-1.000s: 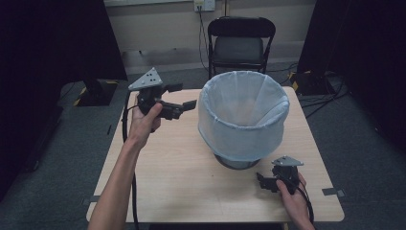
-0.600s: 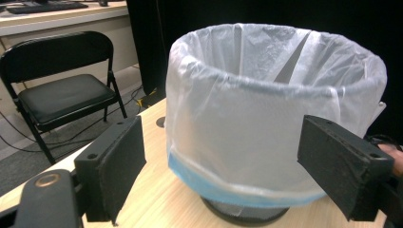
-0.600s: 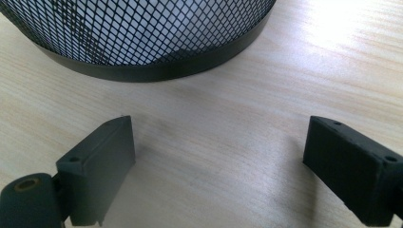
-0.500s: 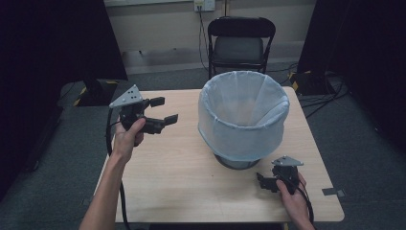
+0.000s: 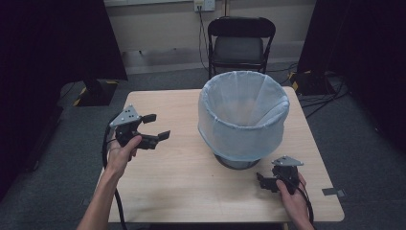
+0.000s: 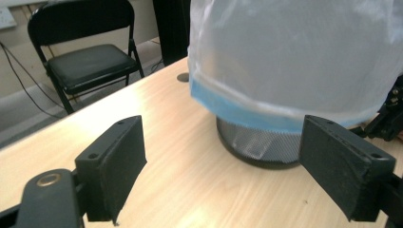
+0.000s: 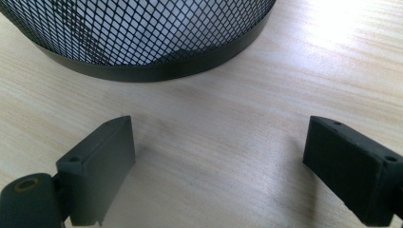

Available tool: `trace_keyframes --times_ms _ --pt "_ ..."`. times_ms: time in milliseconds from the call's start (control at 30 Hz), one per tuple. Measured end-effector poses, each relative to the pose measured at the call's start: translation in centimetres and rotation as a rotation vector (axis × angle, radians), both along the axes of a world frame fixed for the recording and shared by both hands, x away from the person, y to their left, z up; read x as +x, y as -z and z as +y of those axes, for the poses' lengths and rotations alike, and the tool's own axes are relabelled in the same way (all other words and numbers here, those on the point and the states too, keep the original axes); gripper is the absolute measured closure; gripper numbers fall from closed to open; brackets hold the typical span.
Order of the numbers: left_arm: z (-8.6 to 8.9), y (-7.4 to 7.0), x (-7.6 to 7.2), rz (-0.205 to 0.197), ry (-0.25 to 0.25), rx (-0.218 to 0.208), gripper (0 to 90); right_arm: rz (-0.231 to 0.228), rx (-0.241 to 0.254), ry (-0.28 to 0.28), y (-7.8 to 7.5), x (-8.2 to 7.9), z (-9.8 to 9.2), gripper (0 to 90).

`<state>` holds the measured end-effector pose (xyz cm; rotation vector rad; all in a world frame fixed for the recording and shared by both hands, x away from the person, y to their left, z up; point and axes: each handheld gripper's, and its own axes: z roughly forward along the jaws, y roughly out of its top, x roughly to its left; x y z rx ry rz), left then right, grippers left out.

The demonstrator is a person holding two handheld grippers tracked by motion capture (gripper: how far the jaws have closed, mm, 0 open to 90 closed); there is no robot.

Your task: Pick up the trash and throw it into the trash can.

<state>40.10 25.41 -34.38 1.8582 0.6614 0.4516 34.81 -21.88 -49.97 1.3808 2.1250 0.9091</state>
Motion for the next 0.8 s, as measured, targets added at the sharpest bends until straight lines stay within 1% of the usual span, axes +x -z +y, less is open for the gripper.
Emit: trace_keyframes --times_ms 33,100,200,233,267,333,400,433,500,533,600,633,667,700,800 --pt "0.2 0.7 -0.2 -0.002 -0.012 -0.003 15.6 -0.001 0.000 -0.001 0.0 0.0 0.0 9.2" --pt "0.7 2.0 -0.5 0.028 -0.023 -0.002 15.6 -0.001 0.000 -0.001 0.0 0.0 0.0 9.2" --pt "1.4 3.7 -1.1 0.060 -0.034 0.000 15.8 0.000 0.000 0.000 0.0 0.0 0.0 9.2" --pt "1.5 4.1 -1.3 0.068 -0.035 0.004 15.8 0.000 0.000 0.000 0.0 0.0 0.0 9.2" --pt "1.8 4.6 -1.5 0.076 -0.039 0.017 15.8 0.000 0.000 0.000 0.0 0.0 0.0 9.2" --pt "2.1 5.2 -1.9 0.094 -0.046 0.017 15.9 0.000 0.000 0.000 0.0 0.0 0.0 9.2" --pt "2.5 6.0 -2.5 0.102 -0.053 0.004 15.9 -0.001 0.000 -0.001 0.0 0.0 0.0 9.2" --pt "2.6 6.3 -2.7 0.106 -0.052 0.006 15.9 -0.001 0.000 -0.001 0.0 0.0 0.0 9.2" --pt "2.8 7.4 -3.4 0.124 -0.064 0.008 15.9 -0.001 0.000 -0.001 0.0 0.0 0.0 9.2" --pt "3.0 7.9 -3.6 0.127 -0.061 0.014 15.9 -0.001 0.000 -0.001 0.0 0.0 0.0 9.2" --pt "3.2 8.7 -4.0 0.147 -0.080 0.022 16.0 0.000 0.000 0.000 0.0 0.0 0.0 9.2" --pt "3.4 9.0 -4.1 0.155 -0.086 0.034 16.2 0.000 0.000 0.000 0.0 0.0 0.0 9.2" --pt "3.5 9.4 -4.3 0.165 -0.094 0.025 16.6 -0.001 0.000 -0.001 0.0 0.0 0.0 9.2" --pt "3.6 9.8 -4.6 0.178 -0.102 0.035 16.7 -0.001 0.000 -0.001 0.0 0.0 0.0 9.2" --pt "4.0 10.9 -5.2 0.204 -0.104 0.057 16.7 0.000 0.000 0.000 0.0 0.0 0.0 9.2"
